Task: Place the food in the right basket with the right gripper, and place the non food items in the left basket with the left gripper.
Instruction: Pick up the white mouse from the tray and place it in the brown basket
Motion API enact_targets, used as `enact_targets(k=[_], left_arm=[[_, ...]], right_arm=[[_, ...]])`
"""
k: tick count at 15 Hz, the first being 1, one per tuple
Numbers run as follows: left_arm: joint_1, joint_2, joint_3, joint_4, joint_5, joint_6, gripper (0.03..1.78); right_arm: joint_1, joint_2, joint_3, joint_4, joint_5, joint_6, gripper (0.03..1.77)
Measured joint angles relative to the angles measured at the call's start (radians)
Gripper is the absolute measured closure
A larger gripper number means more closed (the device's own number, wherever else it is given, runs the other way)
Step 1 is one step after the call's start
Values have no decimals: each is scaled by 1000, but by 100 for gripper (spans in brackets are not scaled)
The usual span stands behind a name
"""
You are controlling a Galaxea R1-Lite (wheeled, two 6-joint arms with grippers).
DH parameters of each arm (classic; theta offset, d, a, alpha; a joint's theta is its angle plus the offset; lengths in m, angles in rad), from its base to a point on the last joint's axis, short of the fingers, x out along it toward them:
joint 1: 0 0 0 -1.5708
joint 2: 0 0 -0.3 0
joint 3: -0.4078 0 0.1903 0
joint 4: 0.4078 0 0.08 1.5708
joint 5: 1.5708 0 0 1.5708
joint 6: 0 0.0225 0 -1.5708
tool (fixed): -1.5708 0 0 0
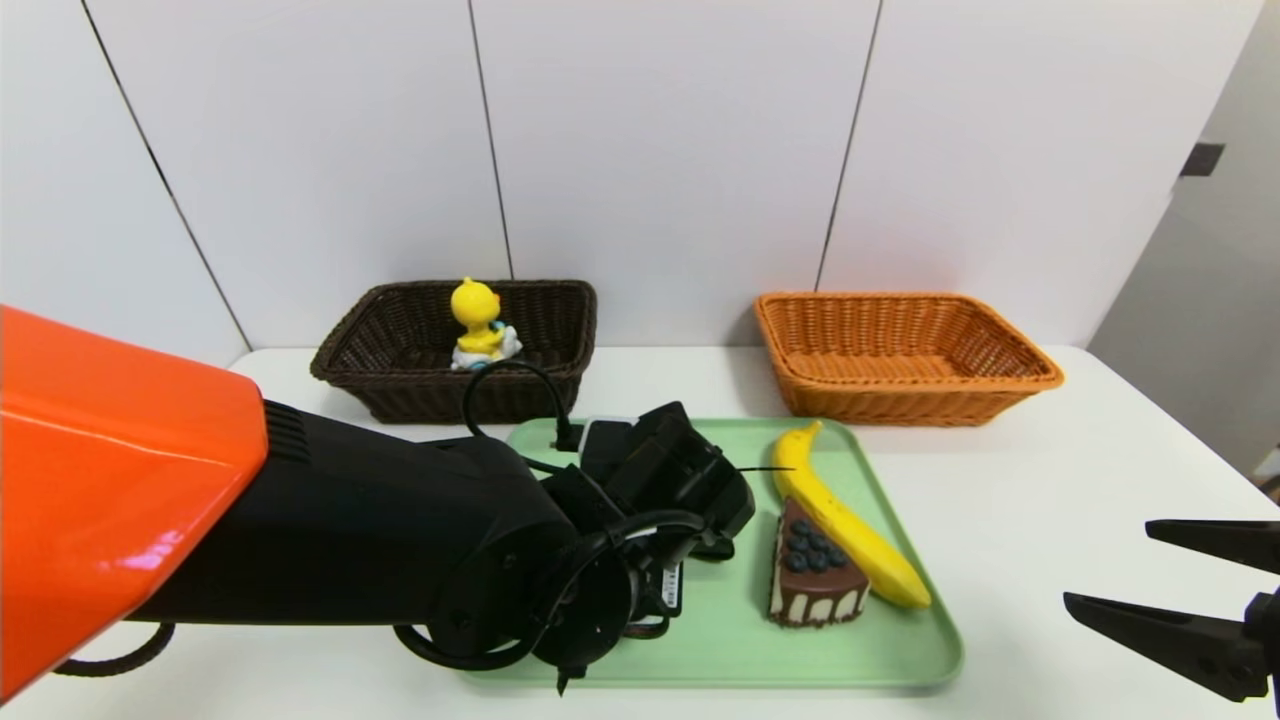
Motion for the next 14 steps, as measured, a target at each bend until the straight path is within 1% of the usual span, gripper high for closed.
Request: enact_targets(k=[1, 2, 8, 12, 14], left_arm=[[1, 0, 0, 0, 0, 0, 76], [0, 0, 0, 1, 0, 0, 81], [0, -4, 4, 6, 2, -2, 83], [13, -42, 6, 47, 54, 3, 84], [26, -75, 6, 74, 57, 6, 84]], right_arm=[[0, 0, 0, 0, 0, 0, 9], [0, -1, 0, 0, 0, 0, 9], [0, -3, 1, 0, 0, -1, 9], [0, -13, 10, 0, 0, 0, 9], [0, -16, 13, 0, 0, 1, 9]])
